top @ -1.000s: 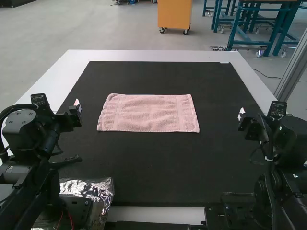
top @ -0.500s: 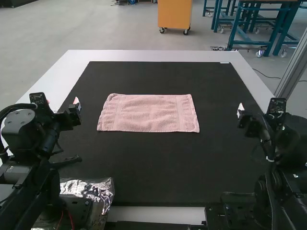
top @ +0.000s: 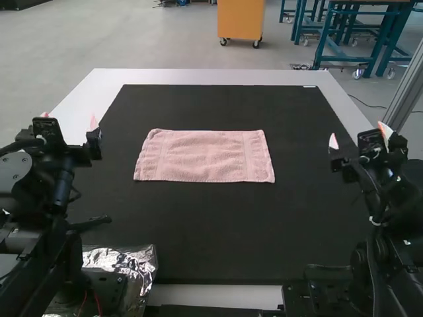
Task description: Fold the towel.
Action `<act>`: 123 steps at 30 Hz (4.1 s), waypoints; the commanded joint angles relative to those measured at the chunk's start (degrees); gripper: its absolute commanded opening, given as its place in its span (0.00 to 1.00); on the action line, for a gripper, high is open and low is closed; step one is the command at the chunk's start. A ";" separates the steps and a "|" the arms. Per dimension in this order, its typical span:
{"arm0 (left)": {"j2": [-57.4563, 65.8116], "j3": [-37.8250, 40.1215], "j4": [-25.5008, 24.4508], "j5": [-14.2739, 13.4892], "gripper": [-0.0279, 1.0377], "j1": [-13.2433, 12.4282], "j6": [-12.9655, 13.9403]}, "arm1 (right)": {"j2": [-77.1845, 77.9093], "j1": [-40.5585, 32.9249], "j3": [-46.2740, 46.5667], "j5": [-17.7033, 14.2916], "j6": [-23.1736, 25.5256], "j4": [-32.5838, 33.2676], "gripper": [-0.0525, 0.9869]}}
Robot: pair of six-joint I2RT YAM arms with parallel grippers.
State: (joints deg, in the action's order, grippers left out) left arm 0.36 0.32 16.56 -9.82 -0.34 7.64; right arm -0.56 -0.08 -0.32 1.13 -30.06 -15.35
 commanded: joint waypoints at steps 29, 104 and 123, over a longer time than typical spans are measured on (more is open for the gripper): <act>63.98 37.83 -11.90 4.99 0.92 0.34 -8.17 | -71.25 1.31 -42.84 6.70 24.53 11.14 0.93; 121.10 59.54 3.39 8.59 0.05 0.25 -9.05 | -127.76 -15.22 -71.23 2.74 24.35 0.68 0.03; 109.24 56.55 5.33 14.48 0.05 -0.54 -8.87 | -115.28 -14.43 -70.26 4.15 24.61 2.17 0.03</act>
State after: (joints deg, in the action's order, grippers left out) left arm 112.84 57.87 21.50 3.70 0.23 -1.54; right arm -119.72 -15.46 -71.59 4.43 -5.58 -13.30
